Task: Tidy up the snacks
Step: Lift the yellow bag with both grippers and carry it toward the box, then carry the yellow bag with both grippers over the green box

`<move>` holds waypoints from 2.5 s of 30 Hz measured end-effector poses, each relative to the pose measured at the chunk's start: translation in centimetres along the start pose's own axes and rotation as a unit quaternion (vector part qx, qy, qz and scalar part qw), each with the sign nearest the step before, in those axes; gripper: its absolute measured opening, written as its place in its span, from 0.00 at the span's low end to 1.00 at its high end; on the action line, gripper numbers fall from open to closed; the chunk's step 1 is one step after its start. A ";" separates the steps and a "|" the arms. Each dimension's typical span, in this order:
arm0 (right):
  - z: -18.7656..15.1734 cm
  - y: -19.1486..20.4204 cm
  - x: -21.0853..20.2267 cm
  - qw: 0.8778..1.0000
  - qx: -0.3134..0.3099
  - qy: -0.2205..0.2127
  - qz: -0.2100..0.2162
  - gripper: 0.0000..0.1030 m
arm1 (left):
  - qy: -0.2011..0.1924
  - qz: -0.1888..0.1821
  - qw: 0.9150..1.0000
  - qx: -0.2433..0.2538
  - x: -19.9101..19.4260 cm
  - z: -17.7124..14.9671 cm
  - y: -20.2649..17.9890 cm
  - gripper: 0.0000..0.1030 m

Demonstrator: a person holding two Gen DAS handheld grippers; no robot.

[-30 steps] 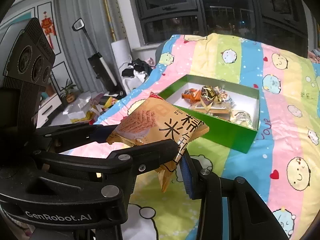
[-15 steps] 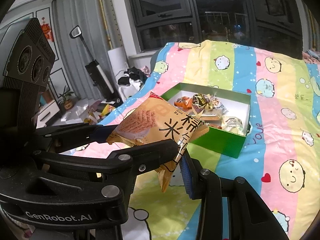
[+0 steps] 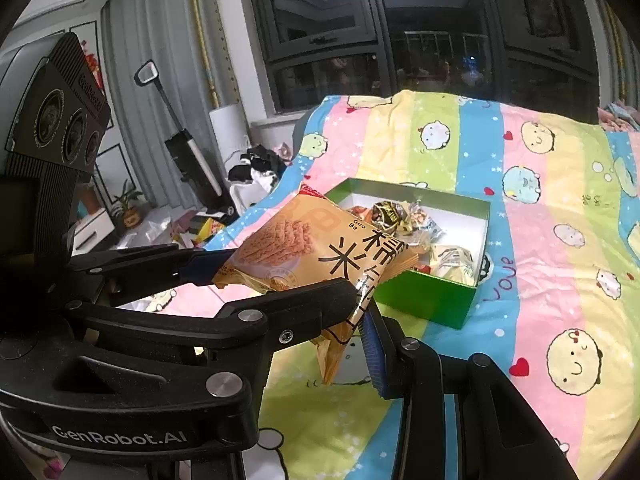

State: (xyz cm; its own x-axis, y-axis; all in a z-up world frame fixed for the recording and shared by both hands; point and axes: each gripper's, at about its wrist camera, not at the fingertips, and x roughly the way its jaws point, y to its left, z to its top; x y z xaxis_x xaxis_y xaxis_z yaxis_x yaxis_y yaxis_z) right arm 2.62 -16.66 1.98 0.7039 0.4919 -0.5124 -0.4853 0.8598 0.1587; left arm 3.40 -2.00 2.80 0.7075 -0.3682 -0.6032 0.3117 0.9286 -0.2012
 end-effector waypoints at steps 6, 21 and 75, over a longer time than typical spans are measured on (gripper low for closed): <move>0.4 -0.4 0.1 1.000 0.001 -0.005 -0.001 0.40 | -0.002 0.001 1.000 0.006 0.2 0.6 -0.1 0.57; 1.5 -1.2 0.6 1.000 0.000 -0.015 -0.006 0.40 | -0.008 0.001 1.000 0.017 0.8 1.9 -0.1 0.57; 7.6 -5.6 3.8 0.998 -0.003 -0.057 -0.023 0.40 | -0.035 -0.013 0.998 0.043 5.4 9.9 1.2 0.57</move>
State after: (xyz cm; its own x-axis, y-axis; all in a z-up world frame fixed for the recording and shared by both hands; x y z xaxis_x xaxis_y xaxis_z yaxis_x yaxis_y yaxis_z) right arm 11.93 -18.53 5.59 0.7797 0.4645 -0.4199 -0.4542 0.8811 0.1314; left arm 13.91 -3.31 6.92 0.7400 -0.3980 -0.5422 0.3828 0.9121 -0.1470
